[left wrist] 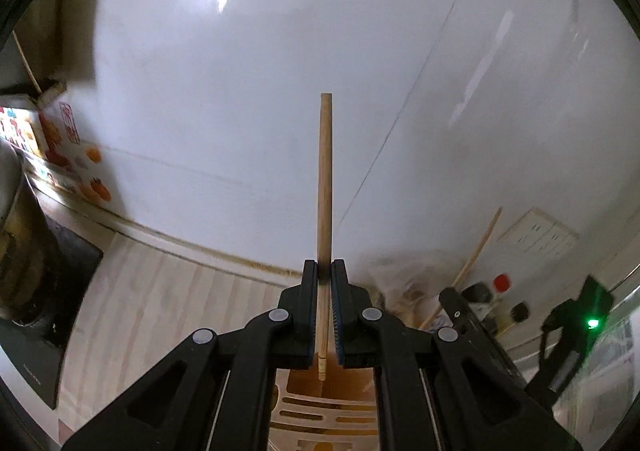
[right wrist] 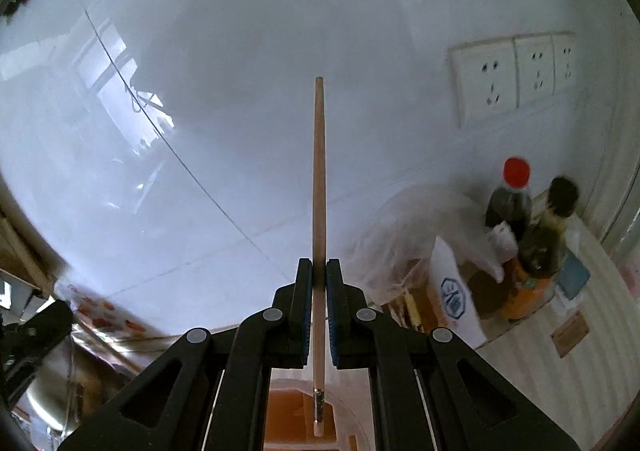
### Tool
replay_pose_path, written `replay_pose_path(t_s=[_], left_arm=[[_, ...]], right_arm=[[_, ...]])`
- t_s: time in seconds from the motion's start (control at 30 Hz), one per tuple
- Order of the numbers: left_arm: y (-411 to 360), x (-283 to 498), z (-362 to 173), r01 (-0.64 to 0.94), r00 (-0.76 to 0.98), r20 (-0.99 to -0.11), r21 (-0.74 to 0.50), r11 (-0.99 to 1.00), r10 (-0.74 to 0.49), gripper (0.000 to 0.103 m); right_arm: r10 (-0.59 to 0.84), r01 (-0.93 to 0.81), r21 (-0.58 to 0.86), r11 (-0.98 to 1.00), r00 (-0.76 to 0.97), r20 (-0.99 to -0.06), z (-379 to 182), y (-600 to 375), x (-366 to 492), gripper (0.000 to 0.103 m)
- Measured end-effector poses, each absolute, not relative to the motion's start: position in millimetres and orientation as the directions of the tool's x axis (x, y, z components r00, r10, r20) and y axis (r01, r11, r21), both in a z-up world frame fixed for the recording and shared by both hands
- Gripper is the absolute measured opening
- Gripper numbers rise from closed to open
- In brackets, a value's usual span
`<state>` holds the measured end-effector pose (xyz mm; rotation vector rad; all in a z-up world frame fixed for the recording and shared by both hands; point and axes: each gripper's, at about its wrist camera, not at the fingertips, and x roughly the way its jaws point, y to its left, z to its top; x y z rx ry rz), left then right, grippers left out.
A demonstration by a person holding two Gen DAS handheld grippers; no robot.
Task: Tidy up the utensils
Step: 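Lift both held chopsticks and carry them over the cream utensil holder, then drop both chopsticks into the holder by opening both tools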
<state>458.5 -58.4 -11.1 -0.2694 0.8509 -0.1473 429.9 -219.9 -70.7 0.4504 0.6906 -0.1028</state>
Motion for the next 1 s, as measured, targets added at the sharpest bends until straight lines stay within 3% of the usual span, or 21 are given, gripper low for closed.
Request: replay_pose_path(t_s=[0.4, 0.63, 0.67, 0.7, 0.73, 0.8, 0.83, 0.87, 0.93, 1.0], left_arm=[[-53.5, 450.1, -48.5, 0.045, 0.576, -0.790, -0.226, 0.973, -0.210, 0.004], [-47.2, 432.5, -31.8, 0.061, 0.595, -0.771, -0.241, 0.969, -0.230, 0.006], [-47.3, 428.9, -26.7, 0.065, 0.605, -0.763, -0.237, 0.969, -0.227, 0.009], [-46.6, 425.6, -21.0, 0.068, 0.614, -0.757, -0.231, 0.971, -0.223, 0.010], [-44.5, 421.4, -14.4, 0.067, 0.626, -0.750, -0.220, 0.973, -0.213, 0.018], [-38.8, 415.0, -6.4, 0.052, 0.646, -0.738, -0.209, 0.977, -0.192, 0.046], [-34.9, 410.6, -2.8, 0.040, 0.660, -0.729, -0.206, 0.978, -0.181, 0.070], [-29.7, 405.3, 0.1, 0.028, 0.675, -0.718, -0.206, 0.978, -0.170, 0.082], [-20.9, 396.0, 3.0, 0.014, 0.695, -0.703, -0.198, 0.980, -0.152, 0.084], [-15.7, 387.2, 2.2, 0.001, 0.702, -0.702, -0.165, 0.986, -0.118, 0.096]], right_arm=[[0.095, 0.143, 0.302, 0.942, 0.752, -0.652, -92.2, -203.6, 422.1, 0.007], [0.166, 0.083, 0.308, 0.948, 0.695, -0.700, -95.1, -198.2, 416.9, 0.008], [0.173, 0.079, 0.311, 0.947, 0.691, -0.702, -93.4, -198.9, 413.5, 0.010], [0.176, 0.076, 0.313, 0.947, 0.692, -0.700, -91.4, -200.2, 410.7, 0.019], [0.178, 0.072, 0.315, 0.946, 0.697, -0.694, -87.6, -201.1, 406.4, 0.026], [0.166, 0.081, 0.315, 0.945, 0.712, -0.683, -79.6, -205.5, 395.2, 0.050], [0.167, 0.083, 0.321, 0.944, 0.717, -0.677, -75.6, -207.4, 390.1, 0.053], [0.166, 0.085, 0.325, 0.942, 0.722, -0.672, -70.7, -209.1, 384.7, 0.056], [0.156, 0.095, 0.328, 0.940, 0.734, -0.661, -61.8, -215.1, 372.8, 0.060], [0.128, 0.109, 0.309, 0.945, 0.746, -0.653, -51.9, -219.3, 358.4, 0.066]])
